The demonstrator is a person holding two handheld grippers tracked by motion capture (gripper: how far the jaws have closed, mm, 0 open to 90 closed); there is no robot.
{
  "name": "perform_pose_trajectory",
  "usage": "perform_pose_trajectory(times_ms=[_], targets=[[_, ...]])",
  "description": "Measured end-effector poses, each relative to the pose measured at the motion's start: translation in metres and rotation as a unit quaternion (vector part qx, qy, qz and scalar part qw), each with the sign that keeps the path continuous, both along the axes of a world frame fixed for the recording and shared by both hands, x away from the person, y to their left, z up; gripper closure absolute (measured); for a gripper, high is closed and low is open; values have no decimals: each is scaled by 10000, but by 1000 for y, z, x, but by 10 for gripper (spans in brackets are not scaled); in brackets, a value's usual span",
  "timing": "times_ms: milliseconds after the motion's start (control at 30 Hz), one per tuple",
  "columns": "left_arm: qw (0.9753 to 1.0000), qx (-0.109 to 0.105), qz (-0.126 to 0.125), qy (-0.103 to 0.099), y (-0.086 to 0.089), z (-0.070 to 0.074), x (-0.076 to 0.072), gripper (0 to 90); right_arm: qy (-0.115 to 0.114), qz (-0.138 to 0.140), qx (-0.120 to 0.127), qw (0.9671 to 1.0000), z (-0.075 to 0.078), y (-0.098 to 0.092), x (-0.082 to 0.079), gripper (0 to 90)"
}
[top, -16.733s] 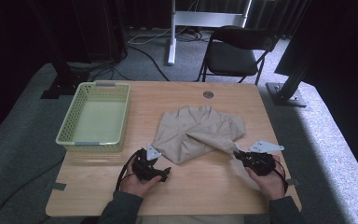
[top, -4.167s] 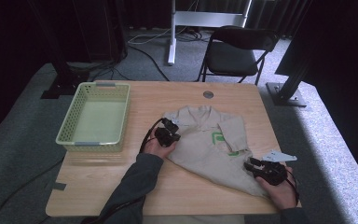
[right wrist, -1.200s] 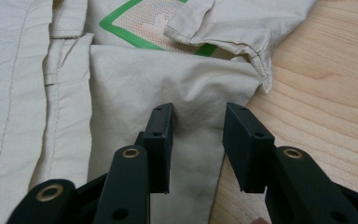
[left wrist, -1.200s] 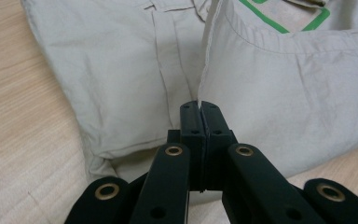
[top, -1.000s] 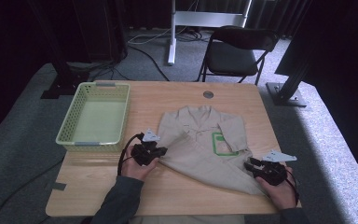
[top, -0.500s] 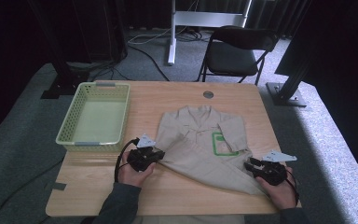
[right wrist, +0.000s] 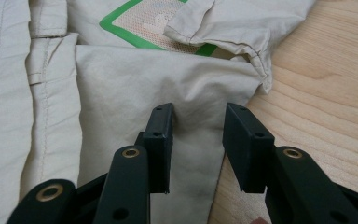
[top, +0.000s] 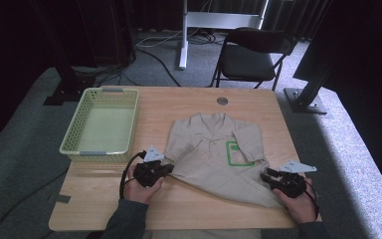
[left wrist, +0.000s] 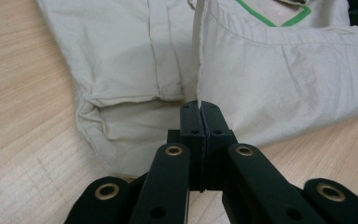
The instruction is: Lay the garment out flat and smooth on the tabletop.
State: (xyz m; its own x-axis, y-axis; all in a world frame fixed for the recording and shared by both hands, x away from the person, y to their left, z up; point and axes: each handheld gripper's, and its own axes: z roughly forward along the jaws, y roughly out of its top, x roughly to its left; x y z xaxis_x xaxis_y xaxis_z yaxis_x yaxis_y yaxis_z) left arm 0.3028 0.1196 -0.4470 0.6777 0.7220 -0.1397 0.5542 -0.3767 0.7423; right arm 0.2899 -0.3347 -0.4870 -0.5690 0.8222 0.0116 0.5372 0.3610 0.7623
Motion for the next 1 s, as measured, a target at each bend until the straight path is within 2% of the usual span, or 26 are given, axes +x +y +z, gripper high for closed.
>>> perform_pose_trajectory(times_ms=[467, 767, 1000], targets=[[10000, -42, 12, 37, 7, 1, -7, 899, 3, 4, 5, 10000, 0, 0, 0, 624], [9998, -65, 99, 132, 17, -1, -12, 899, -3, 1, -3, 10000, 0, 0, 0, 624], [9996, -102, 221, 126, 26, 1, -15, 899, -5, 1, -9, 10000, 0, 0, 0, 624]])
